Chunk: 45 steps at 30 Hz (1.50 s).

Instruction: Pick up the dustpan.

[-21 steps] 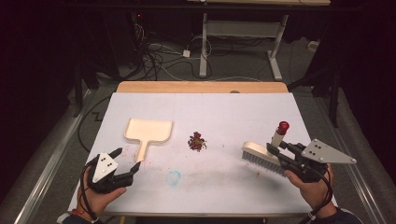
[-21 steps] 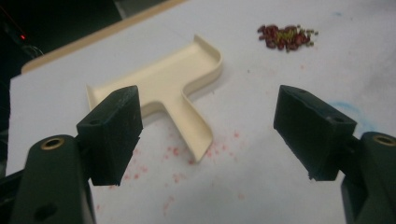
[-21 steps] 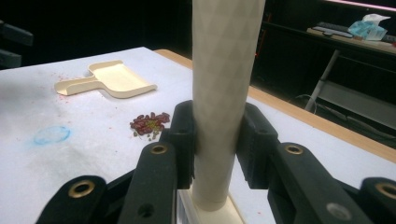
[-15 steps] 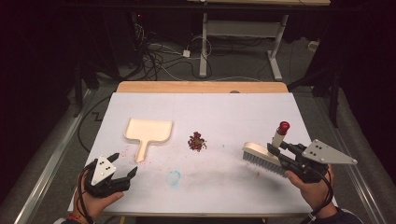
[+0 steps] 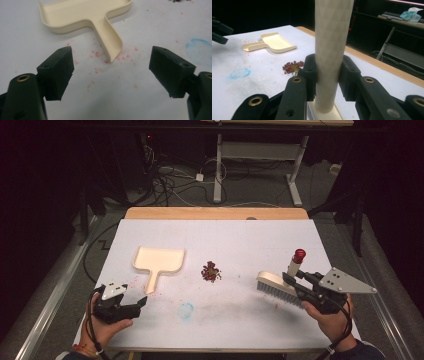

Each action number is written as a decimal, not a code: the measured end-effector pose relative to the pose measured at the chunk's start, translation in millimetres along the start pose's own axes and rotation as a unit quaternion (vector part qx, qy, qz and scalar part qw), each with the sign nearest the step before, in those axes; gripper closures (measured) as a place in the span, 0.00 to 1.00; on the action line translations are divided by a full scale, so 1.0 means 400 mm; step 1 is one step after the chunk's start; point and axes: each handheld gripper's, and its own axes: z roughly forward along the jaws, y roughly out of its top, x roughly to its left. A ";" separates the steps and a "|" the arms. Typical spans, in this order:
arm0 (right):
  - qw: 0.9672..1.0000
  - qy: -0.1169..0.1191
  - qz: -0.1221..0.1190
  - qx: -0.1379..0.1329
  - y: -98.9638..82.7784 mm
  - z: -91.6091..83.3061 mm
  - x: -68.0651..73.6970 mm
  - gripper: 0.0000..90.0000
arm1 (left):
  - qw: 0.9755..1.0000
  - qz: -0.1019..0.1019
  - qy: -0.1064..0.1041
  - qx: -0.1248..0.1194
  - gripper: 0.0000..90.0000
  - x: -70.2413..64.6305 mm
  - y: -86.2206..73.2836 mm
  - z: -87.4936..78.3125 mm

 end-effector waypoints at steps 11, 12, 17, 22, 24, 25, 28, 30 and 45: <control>1.000 0.000 0.006 0.001 -0.003 -0.001 -0.005 0.79 | 0.997 -0.034 0.015 0.062 0.30 0.002 0.118 0.109; 1.000 0.000 0.006 0.000 -0.003 -0.002 -0.005 0.79 | 0.995 -0.053 0.023 0.078 0.31 0.018 0.127 0.139; 1.000 -0.001 0.013 0.003 -0.007 -0.001 -0.008 0.79 | 0.987 -0.117 -0.012 0.108 0.37 0.061 0.120 0.211; 1.000 0.003 0.015 0.007 -0.012 0.004 -0.009 0.79 | 0.988 -0.099 0.020 0.114 0.42 0.046 0.133 0.227; 1.000 0.004 0.017 0.006 -0.013 0.006 -0.007 0.79 | 0.988 -0.097 0.033 0.113 0.45 0.040 0.138 0.234; 1.000 0.004 0.017 0.006 -0.013 0.006 -0.007 0.79 | 0.988 -0.097 0.034 0.111 0.45 0.040 0.139 0.235; 1.000 0.004 0.014 0.007 -0.013 0.006 -0.007 0.79 | 0.989 -0.104 0.038 0.103 0.62 0.046 0.137 0.235; 1.000 0.005 0.014 0.008 -0.013 0.006 -0.008 0.79 | 0.989 -0.105 0.035 0.099 0.66 0.057 0.133 0.231; 0.999 -0.005 0.035 0.004 -0.015 0.000 -0.030 0.79 | 0.993 -0.054 0.028 0.097 0.71 0.074 0.143 0.188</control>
